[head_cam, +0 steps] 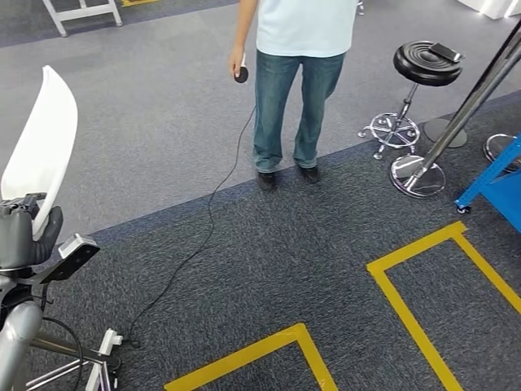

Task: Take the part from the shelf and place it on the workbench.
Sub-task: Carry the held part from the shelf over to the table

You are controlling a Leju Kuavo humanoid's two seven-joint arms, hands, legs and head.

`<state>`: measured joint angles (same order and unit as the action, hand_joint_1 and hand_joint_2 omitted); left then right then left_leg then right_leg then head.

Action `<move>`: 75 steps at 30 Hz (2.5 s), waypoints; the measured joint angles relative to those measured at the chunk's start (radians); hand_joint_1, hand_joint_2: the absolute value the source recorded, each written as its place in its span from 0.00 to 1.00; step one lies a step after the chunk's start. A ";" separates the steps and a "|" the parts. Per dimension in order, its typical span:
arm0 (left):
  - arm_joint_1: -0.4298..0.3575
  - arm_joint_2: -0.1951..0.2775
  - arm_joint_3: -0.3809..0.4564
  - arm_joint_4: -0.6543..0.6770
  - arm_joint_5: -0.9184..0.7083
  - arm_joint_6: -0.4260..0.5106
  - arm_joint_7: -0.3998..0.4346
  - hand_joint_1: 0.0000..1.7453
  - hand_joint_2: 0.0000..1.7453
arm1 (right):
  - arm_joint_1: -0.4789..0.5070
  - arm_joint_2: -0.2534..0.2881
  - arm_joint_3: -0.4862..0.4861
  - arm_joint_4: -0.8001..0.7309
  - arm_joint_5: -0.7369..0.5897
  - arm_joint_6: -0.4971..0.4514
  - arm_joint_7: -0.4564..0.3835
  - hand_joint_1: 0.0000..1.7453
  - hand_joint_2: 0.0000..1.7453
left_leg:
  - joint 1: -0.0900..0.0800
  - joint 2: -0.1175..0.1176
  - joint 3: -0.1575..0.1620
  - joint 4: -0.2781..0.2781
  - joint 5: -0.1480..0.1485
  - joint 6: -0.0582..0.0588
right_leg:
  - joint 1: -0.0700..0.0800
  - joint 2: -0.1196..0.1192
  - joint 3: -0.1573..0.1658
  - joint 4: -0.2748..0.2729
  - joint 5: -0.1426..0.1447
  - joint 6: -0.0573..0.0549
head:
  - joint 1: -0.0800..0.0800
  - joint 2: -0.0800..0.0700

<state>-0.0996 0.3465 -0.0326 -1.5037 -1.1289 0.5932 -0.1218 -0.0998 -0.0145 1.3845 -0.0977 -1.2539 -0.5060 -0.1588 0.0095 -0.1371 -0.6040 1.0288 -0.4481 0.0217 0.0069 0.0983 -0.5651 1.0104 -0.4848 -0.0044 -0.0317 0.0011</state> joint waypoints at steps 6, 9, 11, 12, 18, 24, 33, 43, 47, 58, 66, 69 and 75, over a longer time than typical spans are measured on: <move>-0.033 0.018 0.000 -0.001 0.015 -0.012 -0.007 1.00 1.00 | 0.000 0.028 0.036 -0.005 0.043 0.015 0.061 0.00 0.00 | -0.002 0.088 -0.063 0.117 -0.071 -0.026 | -0.002 -0.087 0.027 -0.044 0.014 -0.007 | -0.006 0.000; -0.047 0.017 -0.003 0.000 0.024 -0.017 -0.010 1.00 1.00 | 0.003 0.038 0.053 -0.006 0.049 0.015 0.074 0.00 0.00 | 0.003 0.125 -0.121 0.249 -0.115 -0.037 | -0.002 -0.135 0.028 -0.041 0.007 -0.008 | -0.008 0.000; -0.050 0.018 -0.003 0.001 0.026 -0.018 -0.010 1.00 1.00 | 0.002 0.044 0.060 -0.007 0.051 0.015 0.075 0.00 0.00 | 0.005 0.138 -0.084 0.179 -0.062 -0.043 | -0.004 -0.163 0.030 -0.034 -0.001 -0.004 | -0.008 0.000; -0.052 0.018 -0.003 0.002 0.027 -0.018 -0.010 1.00 1.00 | 0.002 0.046 0.062 -0.008 0.051 0.015 0.076 0.00 0.00 | 0.004 0.159 -0.049 0.113 -0.035 -0.044 | -0.005 -0.176 0.031 -0.029 -0.007 0.000 | -0.008 0.000; -0.063 0.019 -0.005 0.003 0.030 -0.019 -0.010 1.00 1.00 | -0.004 0.048 0.072 -0.009 0.051 0.015 0.076 0.00 0.00 | -0.008 0.171 0.000 0.002 -0.011 -0.005 | 0.004 -0.217 0.035 -0.007 -0.037 0.028 | -0.007 0.000; -0.079 0.014 -0.012 0.006 0.034 -0.023 -0.011 1.00 1.00 | 0.000 0.048 0.078 -0.009 0.051 0.013 0.077 0.00 0.00 | -0.002 0.101 -0.001 0.000 -0.006 0.013 | -0.007 -0.102 -0.121 0.287 -0.156 0.041 | -0.002 0.000; -0.113 0.009 -0.029 0.024 0.034 -0.030 -0.014 1.00 1.00 | -0.003 0.048 0.082 -0.009 0.043 0.010 0.064 0.00 0.00 | 0.008 -0.008 -0.017 -0.001 0.007 -0.021 | -0.015 -0.034 0.001 -0.006 -0.001 0.019 | -0.004 0.000; -0.191 -0.013 -0.072 0.075 0.033 -0.026 -0.021 1.00 1.00 | -0.008 0.040 0.083 -0.010 0.020 -0.111 -0.065 0.00 0.00 | -0.001 0.175 -0.041 0.101 -0.028 -0.033 | -0.007 -0.179 0.015 -0.018 -0.004 0.003 | -0.015 0.000; -0.207 -0.021 -0.084 0.078 0.030 -0.025 -0.015 1.00 1.00 | -0.017 0.037 0.076 -0.010 -0.011 -0.154 -0.153 0.00 0.00 | -0.019 0.222 0.004 -0.008 -0.010 -0.011 | 0.006 -0.226 0.019 -0.012 -0.014 0.018 | -0.012 0.000; -0.223 -0.050 -0.105 0.095 0.028 -0.027 -0.012 1.00 1.00 | -0.043 0.040 0.061 -0.012 -0.006 -0.130 -0.289 0.00 0.00 | -0.001 0.067 -0.001 -0.010 0.004 0.010 | -0.014 -0.069 -0.074 0.144 -0.045 0.042 | -0.003 0.000; -0.235 -0.054 -0.112 0.107 0.026 -0.026 -0.012 1.00 1.00 | -0.050 0.054 0.061 -0.015 -0.003 -0.133 -0.310 0.00 0.00 | -0.002 0.059 -0.049 0.051 -0.022 -0.035 | -0.025 -0.064 0.002 -0.004 -0.008 0.015 | -0.012 0.000; -0.237 -0.057 -0.117 0.110 0.026 -0.026 -0.012 1.00 1.00 | -0.050 0.054 0.061 -0.015 0.000 -0.136 -0.317 0.00 0.00 | 0.000 0.121 -0.128 0.232 -0.105 -0.042 | -0.018 -0.106 0.006 -0.004 -0.012 0.003 | -0.020 0.000; -0.235 -0.058 -0.121 0.116 0.026 -0.026 -0.012 1.00 1.00 | -0.052 0.056 0.065 -0.015 0.021 -0.144 -0.334 0.00 0.00 | -0.016 0.191 -0.031 0.051 0.002 -0.016 | -0.002 -0.182 0.024 -0.003 -0.031 0.005 | -0.019 0.000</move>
<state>-0.3348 0.2887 -0.1533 -1.3873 -1.1030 0.5674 -0.1334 -0.1522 0.0420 1.4493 -0.1129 -1.2325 -0.6497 -0.4927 -0.0060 0.0537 -0.6354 1.0801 -0.4464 0.0054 0.0049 -0.0832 -0.5415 1.0075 -0.5157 0.0011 -0.0510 0.0011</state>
